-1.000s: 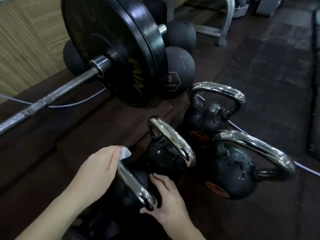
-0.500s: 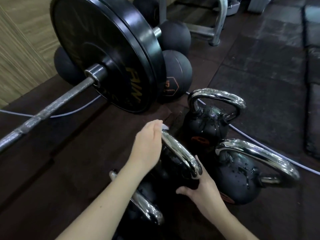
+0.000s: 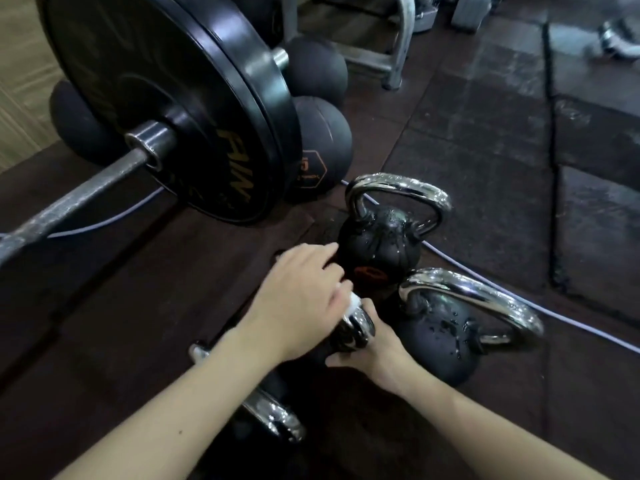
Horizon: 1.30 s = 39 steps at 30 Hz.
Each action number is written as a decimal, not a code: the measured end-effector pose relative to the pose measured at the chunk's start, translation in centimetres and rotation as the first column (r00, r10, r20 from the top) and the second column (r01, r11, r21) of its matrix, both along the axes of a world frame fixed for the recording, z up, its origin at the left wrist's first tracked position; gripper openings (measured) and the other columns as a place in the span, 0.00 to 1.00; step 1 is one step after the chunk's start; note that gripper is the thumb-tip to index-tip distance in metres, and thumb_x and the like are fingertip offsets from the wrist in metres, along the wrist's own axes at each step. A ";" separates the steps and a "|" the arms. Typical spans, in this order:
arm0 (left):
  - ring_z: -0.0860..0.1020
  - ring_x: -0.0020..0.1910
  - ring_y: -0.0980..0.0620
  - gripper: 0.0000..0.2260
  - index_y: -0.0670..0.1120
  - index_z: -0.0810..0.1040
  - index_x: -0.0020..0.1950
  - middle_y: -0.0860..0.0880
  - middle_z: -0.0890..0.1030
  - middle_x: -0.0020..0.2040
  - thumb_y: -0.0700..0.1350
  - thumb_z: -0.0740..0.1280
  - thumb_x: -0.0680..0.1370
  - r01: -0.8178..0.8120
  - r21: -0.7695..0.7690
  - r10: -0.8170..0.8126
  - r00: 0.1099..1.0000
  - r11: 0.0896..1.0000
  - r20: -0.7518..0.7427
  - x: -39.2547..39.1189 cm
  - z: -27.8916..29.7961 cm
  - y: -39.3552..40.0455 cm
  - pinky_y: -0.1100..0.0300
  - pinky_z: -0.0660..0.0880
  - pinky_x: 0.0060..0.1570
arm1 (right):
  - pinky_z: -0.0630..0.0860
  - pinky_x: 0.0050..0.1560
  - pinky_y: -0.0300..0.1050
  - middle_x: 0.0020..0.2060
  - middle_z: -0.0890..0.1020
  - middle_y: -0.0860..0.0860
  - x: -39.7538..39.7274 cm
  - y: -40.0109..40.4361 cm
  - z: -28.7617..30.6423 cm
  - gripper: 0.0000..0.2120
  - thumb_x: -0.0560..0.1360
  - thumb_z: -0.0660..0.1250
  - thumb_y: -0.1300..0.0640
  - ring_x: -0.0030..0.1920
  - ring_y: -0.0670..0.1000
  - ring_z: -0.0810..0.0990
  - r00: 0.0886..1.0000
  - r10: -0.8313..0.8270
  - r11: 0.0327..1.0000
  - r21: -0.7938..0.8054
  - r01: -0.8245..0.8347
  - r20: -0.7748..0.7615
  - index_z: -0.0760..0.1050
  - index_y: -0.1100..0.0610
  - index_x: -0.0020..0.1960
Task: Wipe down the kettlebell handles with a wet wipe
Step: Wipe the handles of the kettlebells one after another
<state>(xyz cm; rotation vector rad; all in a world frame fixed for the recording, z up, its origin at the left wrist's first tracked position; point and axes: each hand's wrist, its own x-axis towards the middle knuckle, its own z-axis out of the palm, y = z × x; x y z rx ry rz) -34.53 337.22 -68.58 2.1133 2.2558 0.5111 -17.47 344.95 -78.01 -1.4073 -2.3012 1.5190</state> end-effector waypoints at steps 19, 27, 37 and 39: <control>0.74 0.38 0.45 0.18 0.46 0.75 0.39 0.48 0.75 0.36 0.57 0.58 0.81 0.201 -0.057 -0.208 0.927 0.978 -0.311 2.3 0.3 0.6 0.49 0.70 0.43 | 0.78 0.51 0.36 0.53 0.81 0.42 0.6 0.0 0.2 0.42 0.59 0.86 0.51 0.52 0.46 0.81 0.998 0.055 0.998 -0.025 -0.056 -0.020 0.66 0.47 0.67; 0.77 0.35 0.53 0.12 0.48 0.77 0.44 0.51 0.77 0.37 0.53 0.60 0.80 -0.420 -0.511 0.529 -0.082 0.750 0.845 -3.5 -1.9 2.2 0.57 0.73 0.42 | 0.70 0.51 0.29 0.52 0.81 0.39 0.7 0.0 0.3 0.51 0.59 0.87 0.59 0.54 0.41 0.80 0.992 0.014 0.994 -0.107 -0.028 -0.123 0.62 0.47 0.74; 0.70 0.73 0.45 0.18 0.49 0.78 0.64 0.52 0.78 0.61 0.58 0.59 0.82 0.057 -0.015 -0.058 0.993 0.998 -0.107 2.5 -1.4 -2.1 0.42 0.57 0.78 | 0.72 0.42 0.28 0.49 0.81 0.41 0.4 0.2 -0.5 0.43 0.60 0.86 0.55 0.49 0.44 0.81 0.994 0.047 0.998 -0.035 -0.050 -0.101 0.65 0.47 0.65; 0.72 0.72 0.42 0.22 0.47 0.76 0.68 0.48 0.77 0.63 0.60 0.62 0.82 0.176 -0.098 -0.198 0.928 0.980 -0.316 2.9 -1.9 -2.4 0.38 0.59 0.78 | 0.71 0.35 0.26 0.44 0.79 0.40 0.5 0.2 -0.6 0.37 0.61 0.85 0.52 0.43 0.40 0.79 0.995 0.060 0.998 -0.004 -0.061 -0.079 0.65 0.47 0.60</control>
